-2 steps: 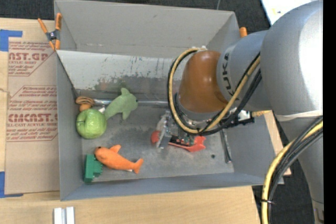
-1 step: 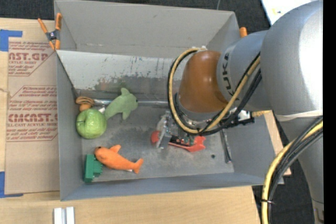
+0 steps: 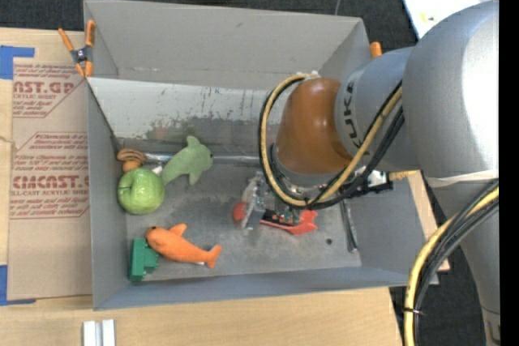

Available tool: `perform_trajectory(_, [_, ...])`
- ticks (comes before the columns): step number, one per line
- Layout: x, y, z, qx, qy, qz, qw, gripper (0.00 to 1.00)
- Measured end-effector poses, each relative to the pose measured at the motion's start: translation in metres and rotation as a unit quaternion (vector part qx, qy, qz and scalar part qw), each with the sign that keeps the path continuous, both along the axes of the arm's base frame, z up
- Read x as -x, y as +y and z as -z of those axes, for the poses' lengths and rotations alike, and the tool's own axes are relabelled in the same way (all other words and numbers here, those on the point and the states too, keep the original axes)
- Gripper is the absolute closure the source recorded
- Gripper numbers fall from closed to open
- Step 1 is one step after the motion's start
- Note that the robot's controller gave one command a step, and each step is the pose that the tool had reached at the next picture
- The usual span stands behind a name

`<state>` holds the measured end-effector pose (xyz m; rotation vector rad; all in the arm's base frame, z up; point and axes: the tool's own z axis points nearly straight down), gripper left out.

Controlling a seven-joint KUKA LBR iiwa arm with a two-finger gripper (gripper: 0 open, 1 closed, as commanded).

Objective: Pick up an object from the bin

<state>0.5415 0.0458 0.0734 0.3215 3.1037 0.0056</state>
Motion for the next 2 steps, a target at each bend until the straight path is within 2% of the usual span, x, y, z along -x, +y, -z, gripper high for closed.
perform_trajectory(1, [0.0,0.0,0.0,0.0,0.0001,0.0,1.0,1.0])
perform_trajectory(2, [0.041,-0.008,0.001,0.0,-0.0063,-0.015,0.9999,1.0])
